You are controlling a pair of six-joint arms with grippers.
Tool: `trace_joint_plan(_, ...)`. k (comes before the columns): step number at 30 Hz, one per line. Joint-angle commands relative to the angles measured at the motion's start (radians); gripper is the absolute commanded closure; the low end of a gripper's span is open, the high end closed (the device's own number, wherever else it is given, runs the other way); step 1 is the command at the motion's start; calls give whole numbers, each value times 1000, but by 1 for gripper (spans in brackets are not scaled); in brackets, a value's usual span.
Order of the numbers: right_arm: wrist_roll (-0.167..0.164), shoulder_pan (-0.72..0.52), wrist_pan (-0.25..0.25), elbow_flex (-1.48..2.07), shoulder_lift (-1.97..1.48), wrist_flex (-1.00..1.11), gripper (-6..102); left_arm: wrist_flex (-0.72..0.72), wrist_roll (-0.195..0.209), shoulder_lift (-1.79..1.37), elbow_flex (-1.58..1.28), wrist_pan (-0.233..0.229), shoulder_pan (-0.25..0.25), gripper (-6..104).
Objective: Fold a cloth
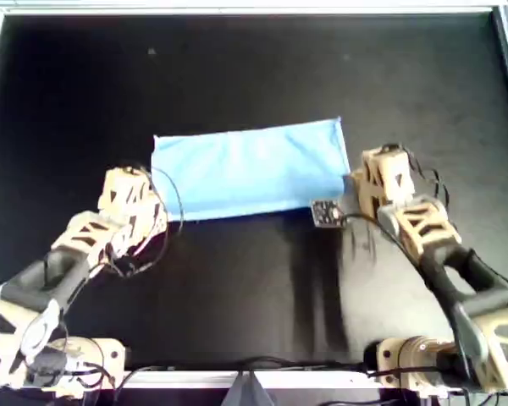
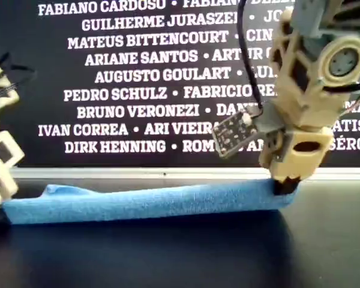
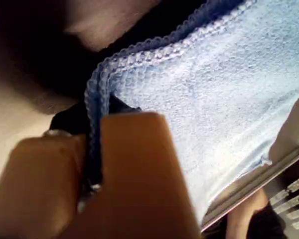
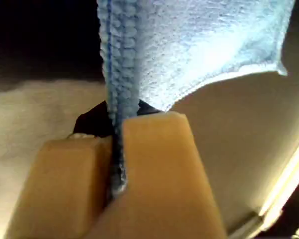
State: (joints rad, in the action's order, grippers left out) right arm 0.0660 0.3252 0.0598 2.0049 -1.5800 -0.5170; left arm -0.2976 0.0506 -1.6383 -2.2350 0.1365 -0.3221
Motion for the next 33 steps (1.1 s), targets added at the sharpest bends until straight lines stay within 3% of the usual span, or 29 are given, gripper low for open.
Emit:
trace_joint_plan(1, -5, -5, 9, 34, -103, -5, 97, -2, -12, -66, -52, -9, 12, 99)
trace_joint_plan(16, -3, -5, 8, 158, -121, -3, 97, -2, -18, -202, -218, -26, 14, 99)
trace_joint_plan(20, -5, -5, 8, 152, -121, -3, 88, 0, -20, -202, -202, -11, 14, 96)
trace_joint_plan(23, -5, -6, 9, 143, -121, -5, 73, 0, -20, -202, -202, -11, 14, 82)
trace_joint_plan(28, -8, -6, 8, 149, -121, -5, 48, 0, -20, -212, -219, -11, 11, 47)
trace_joint_plan(33, -20, -8, 9, 163, -147, -6, 36, -3, -20, -291, -222, -11, 14, 25)
